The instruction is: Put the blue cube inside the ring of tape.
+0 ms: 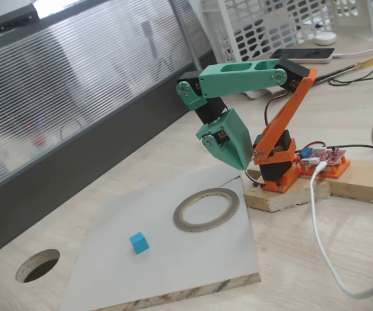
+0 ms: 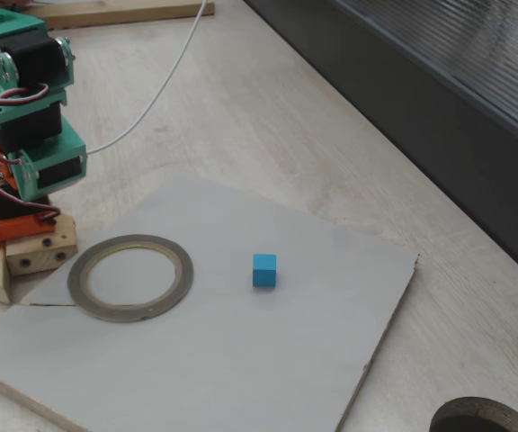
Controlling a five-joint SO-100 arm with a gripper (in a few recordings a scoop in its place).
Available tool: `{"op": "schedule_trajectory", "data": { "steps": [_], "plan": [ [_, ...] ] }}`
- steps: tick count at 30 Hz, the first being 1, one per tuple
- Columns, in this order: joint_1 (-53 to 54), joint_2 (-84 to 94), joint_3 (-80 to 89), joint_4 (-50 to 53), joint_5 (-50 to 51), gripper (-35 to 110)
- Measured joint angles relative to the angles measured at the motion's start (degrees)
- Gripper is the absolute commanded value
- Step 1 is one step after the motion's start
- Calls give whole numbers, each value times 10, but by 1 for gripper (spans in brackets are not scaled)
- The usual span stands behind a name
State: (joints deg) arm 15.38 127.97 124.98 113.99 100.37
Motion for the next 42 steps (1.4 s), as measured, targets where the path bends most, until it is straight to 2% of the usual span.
{"op": "schedule_trajectory", "data": {
  "steps": [32, 42],
  "plan": [
    [0, 3, -3, 0, 0, -1],
    [0, 1, -139, 0, 0, -1]
  ]
}}
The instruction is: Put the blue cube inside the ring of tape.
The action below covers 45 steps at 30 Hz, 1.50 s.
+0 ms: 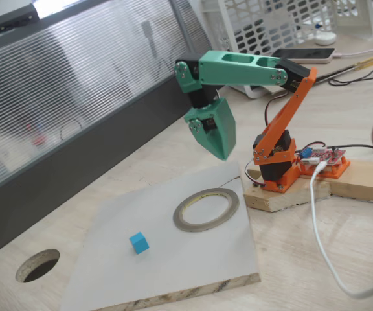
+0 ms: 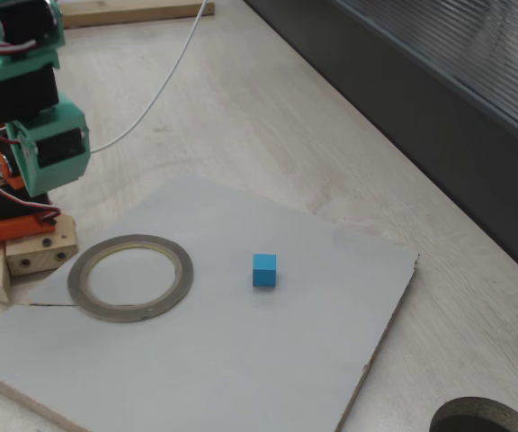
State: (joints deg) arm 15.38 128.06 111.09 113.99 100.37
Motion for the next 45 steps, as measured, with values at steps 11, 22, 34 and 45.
{"op": "schedule_trajectory", "data": {
  "steps": [11, 22, 34, 45],
  "plan": [
    [0, 0, -33, 0, -1, -1],
    [0, 0, -83, 0, -3, -1],
    [-2, -80, -85, 0, -3, -1],
    [-58, -150, -85, 0, 0, -1]
  ]
}}
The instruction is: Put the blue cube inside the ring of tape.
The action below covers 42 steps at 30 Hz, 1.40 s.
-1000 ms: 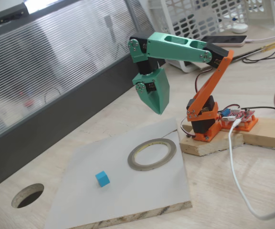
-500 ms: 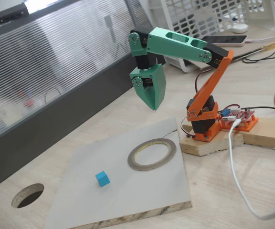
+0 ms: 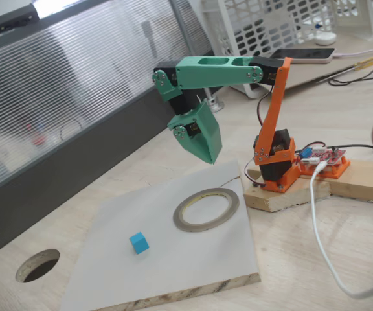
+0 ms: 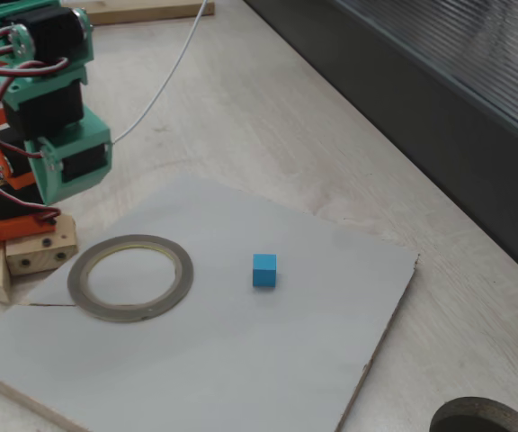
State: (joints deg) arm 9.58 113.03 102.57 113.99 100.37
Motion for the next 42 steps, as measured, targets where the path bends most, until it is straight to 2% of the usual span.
{"op": "schedule_trajectory", "data": {
  "steps": [7, 20, 26, 35, 42],
  "plan": [
    [-81, 0, 0, 0, 4, -1],
    [-164, 0, 0, 0, -1, -1],
    [-171, 0, 0, -4, -1, -1],
    [-176, -8, 0, -162, -1, -1],
    [-243, -139, -3, -187, -1, -1]
  ]
}}
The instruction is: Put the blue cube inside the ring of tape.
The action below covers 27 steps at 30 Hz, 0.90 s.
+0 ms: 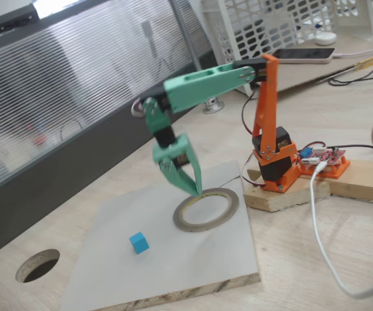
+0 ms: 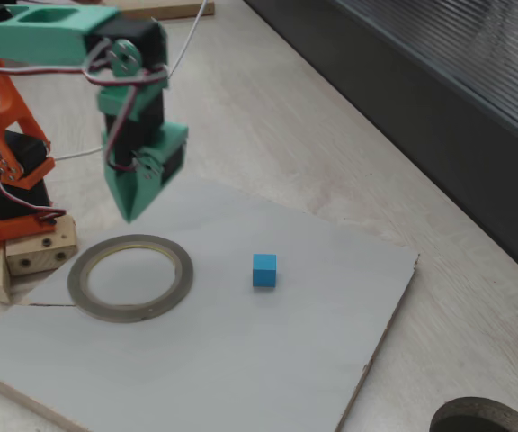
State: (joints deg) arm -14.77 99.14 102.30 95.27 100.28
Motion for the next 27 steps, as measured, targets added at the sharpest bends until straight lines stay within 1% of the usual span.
{"op": "schedule_trajectory", "data": {
  "steps": [4, 8, 20, 27],
  "plan": [
    [-5, -47, -38, -1, 0, -1],
    [-8, -77, -111, 2, 0, -1],
    [-8, -275, -345, -1, 0, -1],
    [-7, -342, -426, 4, 0, -1]
  ]
}}
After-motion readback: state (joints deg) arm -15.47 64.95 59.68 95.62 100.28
